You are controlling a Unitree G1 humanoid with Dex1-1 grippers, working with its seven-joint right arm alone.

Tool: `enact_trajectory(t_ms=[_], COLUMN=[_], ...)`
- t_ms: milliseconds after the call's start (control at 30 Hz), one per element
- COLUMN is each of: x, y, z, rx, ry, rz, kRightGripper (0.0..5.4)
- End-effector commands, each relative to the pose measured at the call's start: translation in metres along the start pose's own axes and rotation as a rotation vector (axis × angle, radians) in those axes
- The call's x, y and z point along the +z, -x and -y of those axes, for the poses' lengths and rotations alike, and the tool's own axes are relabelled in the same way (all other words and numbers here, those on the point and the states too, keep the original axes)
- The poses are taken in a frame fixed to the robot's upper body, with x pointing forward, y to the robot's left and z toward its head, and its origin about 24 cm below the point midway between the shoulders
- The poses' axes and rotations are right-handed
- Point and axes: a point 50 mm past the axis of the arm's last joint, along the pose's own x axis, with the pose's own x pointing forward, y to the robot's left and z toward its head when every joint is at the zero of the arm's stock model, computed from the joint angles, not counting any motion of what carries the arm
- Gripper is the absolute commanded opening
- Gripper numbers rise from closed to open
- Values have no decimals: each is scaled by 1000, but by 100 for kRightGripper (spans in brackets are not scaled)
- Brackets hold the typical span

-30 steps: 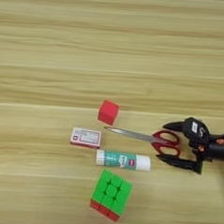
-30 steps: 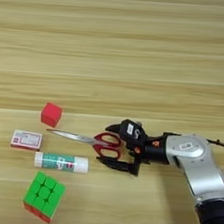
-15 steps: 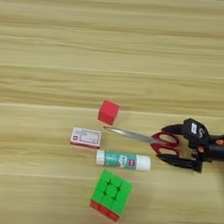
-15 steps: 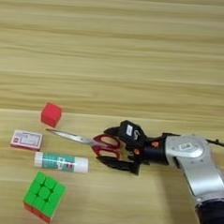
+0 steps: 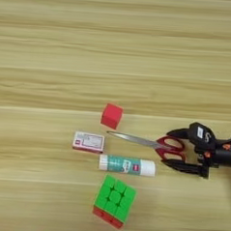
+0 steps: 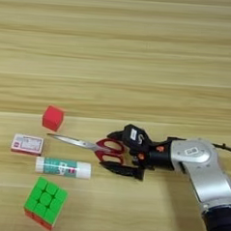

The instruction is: Move the objects on the table

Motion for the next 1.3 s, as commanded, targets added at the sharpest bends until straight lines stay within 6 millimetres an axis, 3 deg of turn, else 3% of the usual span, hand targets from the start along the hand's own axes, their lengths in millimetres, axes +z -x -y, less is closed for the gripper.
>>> enact_trajectory(t_ms=[33,600,1300], x=[11,16,11], y=[11,20,31], z=[9,14,2], rx=[-40,-66,-36], ry=[51,64,57], rz=[-5,10,-19], kRightGripper=[377,370,163])
